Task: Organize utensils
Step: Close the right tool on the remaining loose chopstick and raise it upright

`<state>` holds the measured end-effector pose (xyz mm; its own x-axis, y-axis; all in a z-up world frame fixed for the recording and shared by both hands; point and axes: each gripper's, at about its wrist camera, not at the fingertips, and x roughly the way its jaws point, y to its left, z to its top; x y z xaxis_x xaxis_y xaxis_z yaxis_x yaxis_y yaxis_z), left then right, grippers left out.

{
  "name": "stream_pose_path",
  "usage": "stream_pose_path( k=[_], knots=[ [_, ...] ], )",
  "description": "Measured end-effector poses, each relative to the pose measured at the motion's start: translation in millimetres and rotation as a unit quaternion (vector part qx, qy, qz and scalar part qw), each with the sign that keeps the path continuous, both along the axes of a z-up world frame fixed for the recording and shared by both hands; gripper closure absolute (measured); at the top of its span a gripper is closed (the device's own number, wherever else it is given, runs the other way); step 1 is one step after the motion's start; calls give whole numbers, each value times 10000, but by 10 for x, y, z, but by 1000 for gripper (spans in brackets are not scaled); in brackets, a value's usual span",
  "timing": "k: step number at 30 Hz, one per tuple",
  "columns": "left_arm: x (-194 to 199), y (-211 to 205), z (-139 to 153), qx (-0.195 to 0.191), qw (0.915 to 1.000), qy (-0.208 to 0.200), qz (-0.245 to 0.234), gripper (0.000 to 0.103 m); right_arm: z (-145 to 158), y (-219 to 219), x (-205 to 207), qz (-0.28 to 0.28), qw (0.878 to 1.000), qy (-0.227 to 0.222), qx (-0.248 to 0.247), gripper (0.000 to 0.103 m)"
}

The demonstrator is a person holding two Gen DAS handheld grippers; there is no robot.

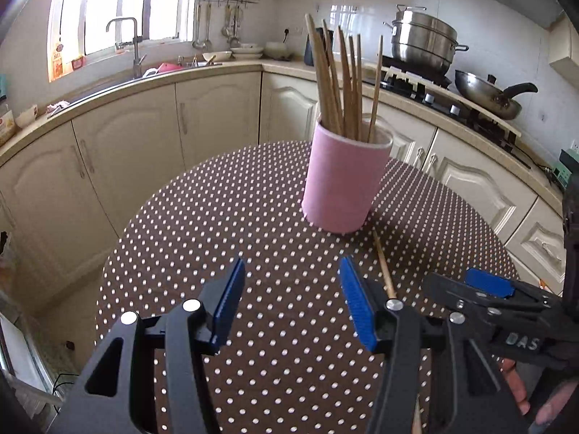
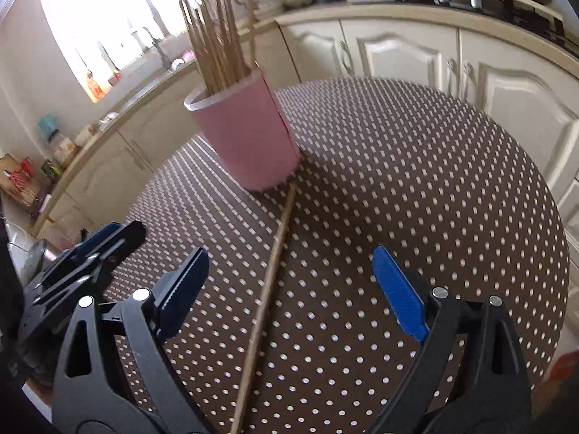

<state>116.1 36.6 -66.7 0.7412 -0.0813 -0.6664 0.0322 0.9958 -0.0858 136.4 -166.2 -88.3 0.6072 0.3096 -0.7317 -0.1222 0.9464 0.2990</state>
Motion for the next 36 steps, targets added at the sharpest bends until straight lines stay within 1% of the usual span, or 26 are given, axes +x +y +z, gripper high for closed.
stream_pose_path(
  k=[2, 5, 8, 10, 11, 12, 14, 15, 16, 17, 19, 22, 25, 27, 30, 31, 35, 36],
  knots=[
    [-5, 24, -43, -19, 10000, 64, 9, 49, -53, 30, 8, -81, 9997, 62, -212, 13],
    [-24, 70, -130, -29, 9999, 153, 36, 49, -96, 89, 24, -3, 9995, 137, -289, 13],
    [-15, 102, -181, -64, 9997, 231, 62, 49, -141, 205, 55, 47, 9984, 150, -540, 14],
    [-2, 105, -202, -76, 9996, 262, 74, 49, -181, 281, 63, 154, 9977, 229, -613, 26],
    [1, 113, -210, -81, 9996, 272, 79, 49, -216, 318, 70, 214, 9972, 299, -648, 28],
    [4, 119, -217, -85, 9995, 286, 82, 49, -236, 349, 72, 250, 9967, 321, -705, 33],
    [15, 119, -221, -95, 9994, 312, 84, 49, -240, 433, 71, 292, 9945, 227, -981, 42],
    [15, 121, -226, -100, 9994, 320, 82, 49, -244, 470, 67, 317, 9932, 195, -1102, 48],
    [23, 124, -235, -106, 9993, 342, 80, 49, -249, 510, 62, 347, 9916, 145, -1240, 62],
    [32, 127, -236, -110, 9993, 356, 78, 49, -253, 547, 51, 391, 9902, 88, -1335, 70],
    [50, 137, -232, -112, 9992, 377, 77, 49, -260, 578, 42, 429, 9896, 33, -1374, 93],
    [84, 124, -191, -116, 9992, 364, 69, 49, -266, 531, 52, 448, 9919, 54, -1191, 95],
    [142, 111, -86, -161, 9995, 273, 25, 49, -248, 368, 77, 365, 9962, 184, -770, 97],
    [197, 123, -12, -210, 9995, 222, -11, 49, -183, 295, 53, 225, 9974, 73, -677, 97],
    [345, 112, 163, -269, 9996, 66, -59, 49, -50, 197, 49, 158, 9987, -96, -471, 97],
    [396, 106, 215, -285, 9996, 30, -82, 49, 28, 154, 33, 118, 9987, -236, -428, 97],
    [619, 65, 401, -554, 9981, -106, -257, 49, 247, 8, 56, 11, 9980, -530, -334, 97],
    [690, 45, 433, -568, 9980, -103, -252, 49, 297, -29, 72, -25, 9976, -603, -330, 97]
  ],
)
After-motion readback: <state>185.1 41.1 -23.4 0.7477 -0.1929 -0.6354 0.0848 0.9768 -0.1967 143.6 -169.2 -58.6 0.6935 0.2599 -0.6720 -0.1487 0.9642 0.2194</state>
